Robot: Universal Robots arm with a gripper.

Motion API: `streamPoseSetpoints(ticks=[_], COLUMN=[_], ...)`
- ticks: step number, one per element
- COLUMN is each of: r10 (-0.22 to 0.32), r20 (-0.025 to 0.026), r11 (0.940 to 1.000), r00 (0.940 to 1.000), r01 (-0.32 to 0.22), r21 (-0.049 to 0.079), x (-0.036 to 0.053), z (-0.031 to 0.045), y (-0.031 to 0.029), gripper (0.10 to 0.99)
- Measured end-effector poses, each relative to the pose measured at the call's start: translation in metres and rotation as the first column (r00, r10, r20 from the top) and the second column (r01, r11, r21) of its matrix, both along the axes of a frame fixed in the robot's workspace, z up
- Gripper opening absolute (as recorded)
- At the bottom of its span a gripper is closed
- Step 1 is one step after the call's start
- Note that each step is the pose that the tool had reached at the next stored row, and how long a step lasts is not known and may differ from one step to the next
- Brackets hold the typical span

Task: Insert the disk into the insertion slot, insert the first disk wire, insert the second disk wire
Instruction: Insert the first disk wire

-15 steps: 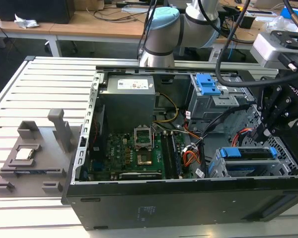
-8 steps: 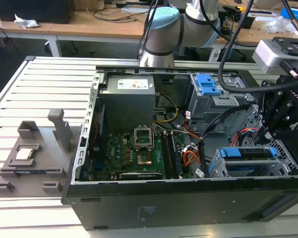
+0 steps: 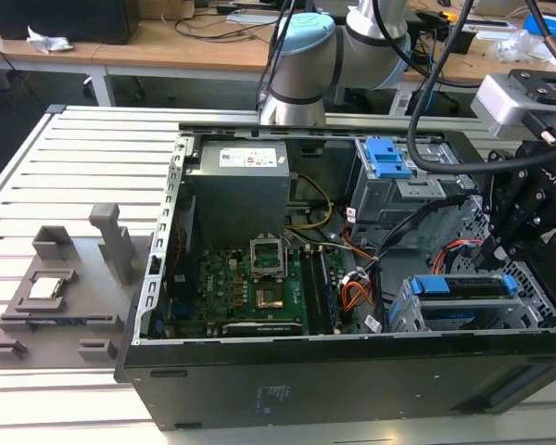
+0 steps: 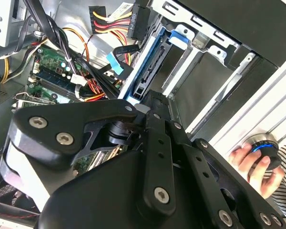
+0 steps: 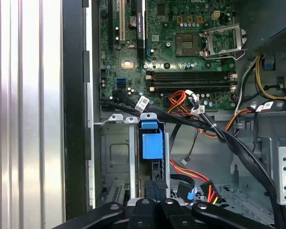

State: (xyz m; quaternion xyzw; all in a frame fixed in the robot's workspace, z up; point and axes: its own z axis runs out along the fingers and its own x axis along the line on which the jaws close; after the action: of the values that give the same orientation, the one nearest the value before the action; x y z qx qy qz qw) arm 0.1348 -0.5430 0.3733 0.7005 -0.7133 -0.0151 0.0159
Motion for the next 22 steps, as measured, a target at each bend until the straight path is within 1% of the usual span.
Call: streamPoseSetpoints(ticks=[5,7,8,9,10,11,15,17,19,21,22], r10=[0.0,0.0,0.0,0.0,0.0,0.001,0.001,0.002,0.002,0.002,0.002], r20=[0.0,0.0,0.0,0.0,0.0,0.0,0.0,0.0,0.0,0.0,0.0], r11=[1.0,1.0,1.0,1.0,1.0,1.0,1.0,1.0,1.0,1.0,1.0], r00=[1.0,1.0,1.0,1.0,1.0,1.0,1.0,1.0,1.0,1.0,1.0], r01=[0.0,0.0,0.0,0.0,0.0,-0.001,-0.001,-0.002,-0.002,-0.002,-0.002], r21=[0.0,0.0,0.0,0.0,0.0,0.0,-0.001,-0.002,-0.002,-0.003,-0.003], x=[0.0001,0.0002,0.0001,0.0002,0.0002,0.001,0.0014,0.0015,0.002,0.0021,0.0021], z=[0.0,0.0,0.0,0.0,0.0,0.0,-0.0001,0.0,-0.0001,-0.0003,-0.0003], y=[0.0,0.0,0.0,0.0,0.0003,0.0041,0.0131,0.0203,0.0249,0.0311,0.0333], gripper=[0.114,0.235,0.235,0.302,0.302,0.302,0.302,0.302,0.302,0.302,0.302])
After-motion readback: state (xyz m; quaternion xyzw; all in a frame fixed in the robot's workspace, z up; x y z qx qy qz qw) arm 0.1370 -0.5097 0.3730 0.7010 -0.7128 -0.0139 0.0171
